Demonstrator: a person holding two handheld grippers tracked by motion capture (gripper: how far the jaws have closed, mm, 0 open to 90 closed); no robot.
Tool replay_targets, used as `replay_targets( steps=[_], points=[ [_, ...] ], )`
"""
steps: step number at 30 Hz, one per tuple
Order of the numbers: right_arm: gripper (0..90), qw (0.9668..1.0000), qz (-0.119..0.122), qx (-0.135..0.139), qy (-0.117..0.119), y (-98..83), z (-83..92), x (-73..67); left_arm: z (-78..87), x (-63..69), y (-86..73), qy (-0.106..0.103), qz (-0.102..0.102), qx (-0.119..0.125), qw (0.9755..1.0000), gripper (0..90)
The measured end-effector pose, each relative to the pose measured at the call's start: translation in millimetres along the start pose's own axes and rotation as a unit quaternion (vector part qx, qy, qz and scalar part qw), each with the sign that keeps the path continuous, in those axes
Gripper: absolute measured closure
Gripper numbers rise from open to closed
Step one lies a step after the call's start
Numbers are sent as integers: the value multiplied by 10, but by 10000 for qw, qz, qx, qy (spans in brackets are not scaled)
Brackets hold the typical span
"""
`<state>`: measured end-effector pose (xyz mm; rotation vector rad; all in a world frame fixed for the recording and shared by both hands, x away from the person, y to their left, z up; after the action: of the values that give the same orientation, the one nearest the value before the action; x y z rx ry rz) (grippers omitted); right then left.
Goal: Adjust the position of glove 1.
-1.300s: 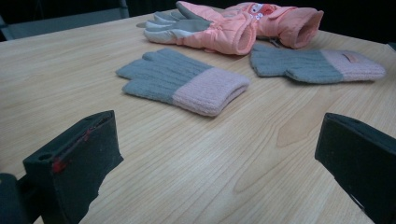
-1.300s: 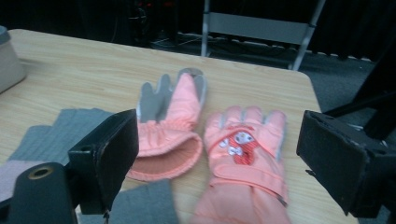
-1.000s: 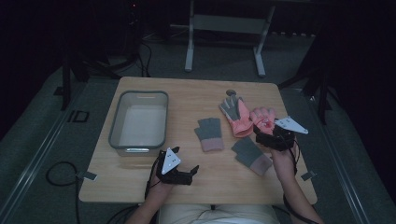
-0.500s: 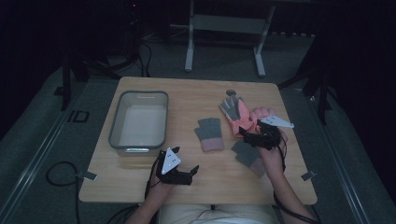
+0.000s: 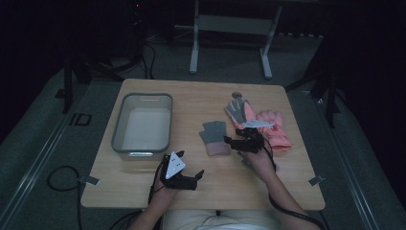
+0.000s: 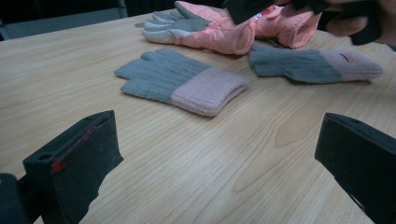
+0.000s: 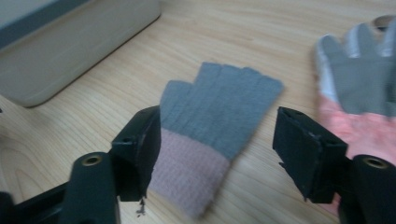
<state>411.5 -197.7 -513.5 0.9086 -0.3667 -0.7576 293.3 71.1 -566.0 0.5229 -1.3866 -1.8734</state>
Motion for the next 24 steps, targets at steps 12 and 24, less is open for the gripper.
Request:
replay_targets(
  steps=[12, 24],
  points=[
    [493, 9983, 270, -467, -218, 141, -473, -3, 3, -6, 0, -37, 22, -8, 10000, 0],
    [556, 9943, 481, -946, -66, 234, -815, 45, 5, -6, -2, -45, 19, 13, 10000, 0]
  ],
)
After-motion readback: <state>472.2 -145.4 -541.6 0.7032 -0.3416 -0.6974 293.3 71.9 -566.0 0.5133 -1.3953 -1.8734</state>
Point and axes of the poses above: each handheld gripper's, and its own axes: z roughly backward along the jaws, y roughly out of its top, x roughly to its right, the point moved 1 cm from there along -z, roughly forward along the jaws, and after that the axes turned 6 degrees about z, right-handed, at the moved point
